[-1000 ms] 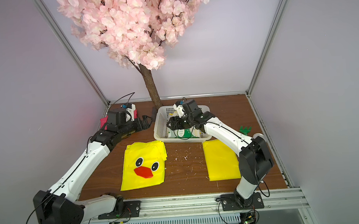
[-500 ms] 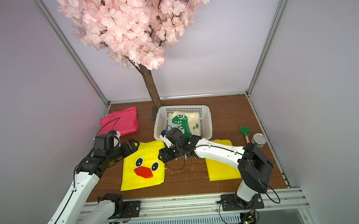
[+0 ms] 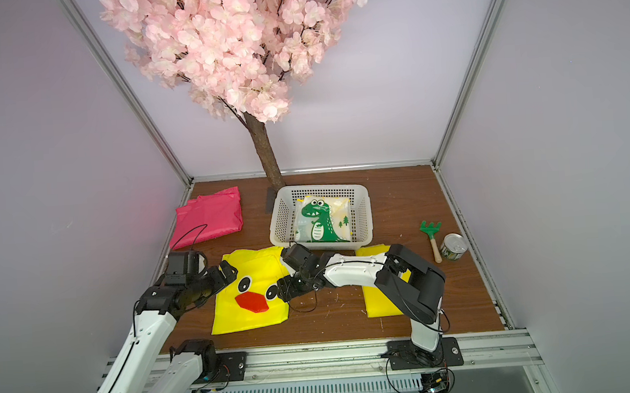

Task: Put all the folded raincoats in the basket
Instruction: Move the raincoat to the center of the board.

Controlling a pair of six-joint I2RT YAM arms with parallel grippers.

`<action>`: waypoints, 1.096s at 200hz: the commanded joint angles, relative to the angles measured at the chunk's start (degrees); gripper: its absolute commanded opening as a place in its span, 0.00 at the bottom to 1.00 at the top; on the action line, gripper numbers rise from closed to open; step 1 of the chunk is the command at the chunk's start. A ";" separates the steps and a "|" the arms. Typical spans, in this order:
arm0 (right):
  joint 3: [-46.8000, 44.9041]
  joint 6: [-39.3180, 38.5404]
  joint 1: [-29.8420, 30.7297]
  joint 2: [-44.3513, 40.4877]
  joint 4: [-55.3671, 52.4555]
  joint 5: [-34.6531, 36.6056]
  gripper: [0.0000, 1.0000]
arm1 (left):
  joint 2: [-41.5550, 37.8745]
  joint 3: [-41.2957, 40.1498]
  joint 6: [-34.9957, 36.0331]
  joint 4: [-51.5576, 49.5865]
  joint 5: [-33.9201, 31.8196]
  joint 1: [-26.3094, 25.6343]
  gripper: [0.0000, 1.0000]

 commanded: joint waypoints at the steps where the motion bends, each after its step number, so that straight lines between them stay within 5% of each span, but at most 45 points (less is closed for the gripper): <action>1: -0.17 1.06 -0.06 0.68 2.95 0.01 0.76 | -0.13 -0.37 -1.17 -1.47 0.48 1.59 1.00; 43: 0.86 0.93 -0.15 3.58 4.24 -1.85 0.74 | -0.21 -1.42 -1.39 -1.38 0.16 1.54 1.00; 75: 1.59 0.99 -0.07 4.97 5.22 -3.44 0.63 | -0.24 -1.86 -1.32 -1.37 0.14 1.54 1.00; 119: 0.72 0.91 -0.12 4.33 5.10 -3.07 0.35 | -0.13 -2.01 -1.63 -1.27 0.49 1.54 1.00; 144: -0.03 0.34 -0.49 3.29 4.34 -2.41 0.00 | -0.14 -2.30 -2.10 -1.29 0.88 1.54 1.00; 219: -10.93 1.68 -3.23 -6.84 3.19 0.53 0.00 | 0.92 -1.69 -1.48 -1.14 3.15 1.54 1.00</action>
